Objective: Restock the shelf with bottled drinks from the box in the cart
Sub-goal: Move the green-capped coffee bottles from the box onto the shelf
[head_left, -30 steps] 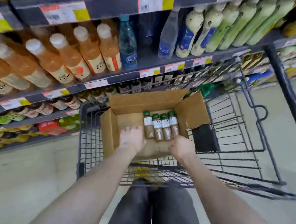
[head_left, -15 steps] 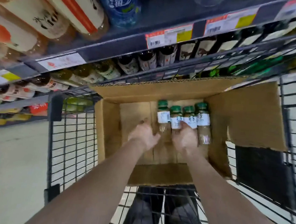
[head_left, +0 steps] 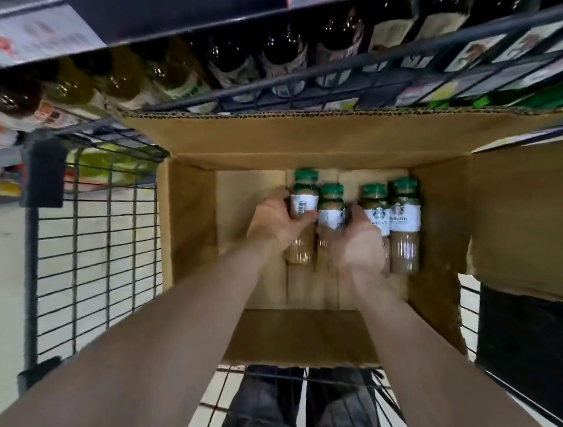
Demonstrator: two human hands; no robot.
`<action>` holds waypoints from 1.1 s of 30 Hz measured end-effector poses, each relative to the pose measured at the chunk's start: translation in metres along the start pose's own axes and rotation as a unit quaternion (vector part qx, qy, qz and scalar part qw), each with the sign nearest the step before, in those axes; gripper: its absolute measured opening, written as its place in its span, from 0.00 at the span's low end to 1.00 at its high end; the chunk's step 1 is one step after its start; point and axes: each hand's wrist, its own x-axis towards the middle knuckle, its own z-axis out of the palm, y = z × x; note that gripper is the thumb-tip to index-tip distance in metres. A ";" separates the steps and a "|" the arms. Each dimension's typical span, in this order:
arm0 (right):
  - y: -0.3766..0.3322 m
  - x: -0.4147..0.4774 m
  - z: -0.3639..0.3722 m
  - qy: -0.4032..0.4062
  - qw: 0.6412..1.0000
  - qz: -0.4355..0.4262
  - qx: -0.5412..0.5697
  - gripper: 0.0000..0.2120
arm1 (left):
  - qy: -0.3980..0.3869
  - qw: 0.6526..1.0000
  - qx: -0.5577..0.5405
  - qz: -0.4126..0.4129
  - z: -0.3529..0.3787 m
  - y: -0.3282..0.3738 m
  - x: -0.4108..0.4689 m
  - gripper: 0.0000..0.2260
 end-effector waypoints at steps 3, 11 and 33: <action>-0.007 0.008 0.002 -0.024 0.997 0.013 -0.070 0.34 | -0.028 0.999 -0.022 0.002 -0.003 -0.006 0.014 0.30; -0.004 0.008 0.015 -0.054 0.998 0.019 0.035 0.23 | -0.018 0.997 -0.068 0.020 -0.013 -0.016 -0.010 0.22; -0.067 -0.236 -0.106 -0.013 0.933 -0.173 0.316 0.31 | 0.093 0.957 -0.227 0.153 -0.156 0.006 -0.247 0.29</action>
